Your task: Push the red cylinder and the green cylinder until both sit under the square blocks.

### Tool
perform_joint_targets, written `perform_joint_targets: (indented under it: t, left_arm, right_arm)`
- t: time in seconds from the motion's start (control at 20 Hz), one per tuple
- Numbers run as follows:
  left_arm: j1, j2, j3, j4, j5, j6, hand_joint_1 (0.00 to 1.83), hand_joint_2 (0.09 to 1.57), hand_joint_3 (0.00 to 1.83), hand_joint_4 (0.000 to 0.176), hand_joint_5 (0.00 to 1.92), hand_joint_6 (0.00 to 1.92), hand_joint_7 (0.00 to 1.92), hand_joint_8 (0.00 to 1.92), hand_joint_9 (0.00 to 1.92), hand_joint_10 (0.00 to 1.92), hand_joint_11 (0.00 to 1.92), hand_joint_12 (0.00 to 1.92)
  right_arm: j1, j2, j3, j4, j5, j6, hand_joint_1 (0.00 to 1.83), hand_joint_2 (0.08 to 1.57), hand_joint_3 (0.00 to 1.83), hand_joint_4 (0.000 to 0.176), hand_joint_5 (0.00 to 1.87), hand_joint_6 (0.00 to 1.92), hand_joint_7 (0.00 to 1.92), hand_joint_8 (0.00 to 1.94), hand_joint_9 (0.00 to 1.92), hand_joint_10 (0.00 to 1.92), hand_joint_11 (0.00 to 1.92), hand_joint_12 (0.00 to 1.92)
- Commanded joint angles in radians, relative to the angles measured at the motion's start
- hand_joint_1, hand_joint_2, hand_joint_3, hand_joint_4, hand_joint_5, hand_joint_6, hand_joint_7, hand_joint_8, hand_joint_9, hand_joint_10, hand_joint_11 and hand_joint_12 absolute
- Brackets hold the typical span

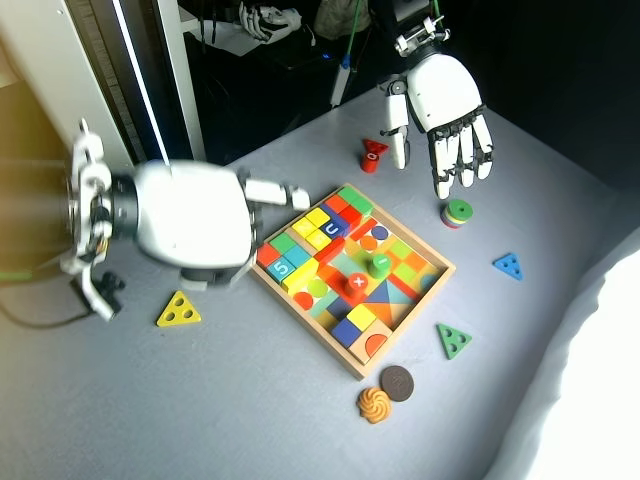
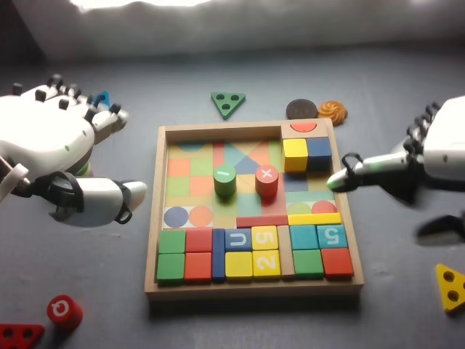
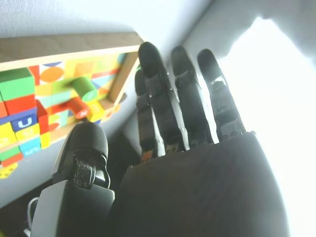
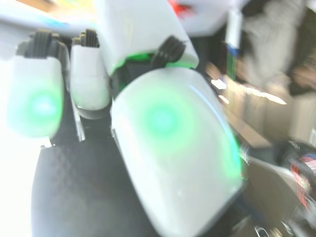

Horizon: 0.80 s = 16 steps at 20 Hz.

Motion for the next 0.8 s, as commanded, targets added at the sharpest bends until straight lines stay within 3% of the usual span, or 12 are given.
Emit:
perform_joint_targets:
  t: [0.0,0.15,0.3,0.45,0.6,0.75]
  left_arm:
    - [-0.01,0.011,0.002,0.04,-0.081,0.007,0.0,1.21,0.02,0.0,0.08,0.0,0.09,0.01,0.09,0.01,0.0,0.22]
    - [-0.019,0.01,0.003,0.03,-0.1,0.059,0.0,1.23,0.01,0.0,0.1,0.01,0.11,0.01,0.11,0.01,0.0,0.3]
    - [-0.057,0.008,0.001,-0.065,-0.1,0.206,0.0,1.23,0.0,0.0,0.1,0.0,0.11,0.0,0.11,0.0,0.0,0.35]
    - [-0.09,0.002,-0.001,-0.11,-0.108,0.292,0.0,1.23,0.0,0.0,0.09,0.0,0.1,0.0,0.1,0.0,0.0,0.3]
    - [-0.1,-0.002,-0.019,-0.123,-0.152,0.307,0.0,1.23,0.0,0.0,0.08,0.0,0.09,0.0,0.1,0.0,0.0,0.27]
    - [-0.099,-0.009,-0.041,-0.148,-0.207,0.307,0.0,1.23,0.0,0.0,0.07,0.0,0.08,0.0,0.08,0.0,0.0,0.23]
  right_arm:
    - [0.017,0.006,-0.005,0.042,0.062,0.014,0.21,1.33,0.0,0.0,0.25,0.02,0.3,0.01,0.22,0.07,0.0,0.69]
    - [0.044,-0.011,-0.004,-0.03,-0.016,0.067,0.13,1.34,0.0,0.0,0.25,0.01,0.27,0.0,0.22,0.04,0.0,0.65]
    - [0.071,-0.025,-0.003,-0.083,-0.04,0.07,0.15,1.34,0.0,0.0,0.24,0.0,0.26,0.0,0.21,0.02,0.0,0.6]
    - [0.112,-0.051,-0.001,-0.14,-0.095,0.077,0.14,1.34,0.0,0.0,0.26,0.01,0.28,0.01,0.23,0.02,0.0,0.62]
    - [0.144,-0.086,0.012,-0.16,-0.145,0.081,0.12,1.34,0.0,0.0,0.26,0.01,0.28,0.01,0.23,0.02,0.0,0.64]
    - [0.161,-0.098,0.024,-0.292,-0.146,0.165,0.2,1.33,0.0,0.0,0.26,0.01,0.28,0.0,0.23,0.02,0.0,0.64]
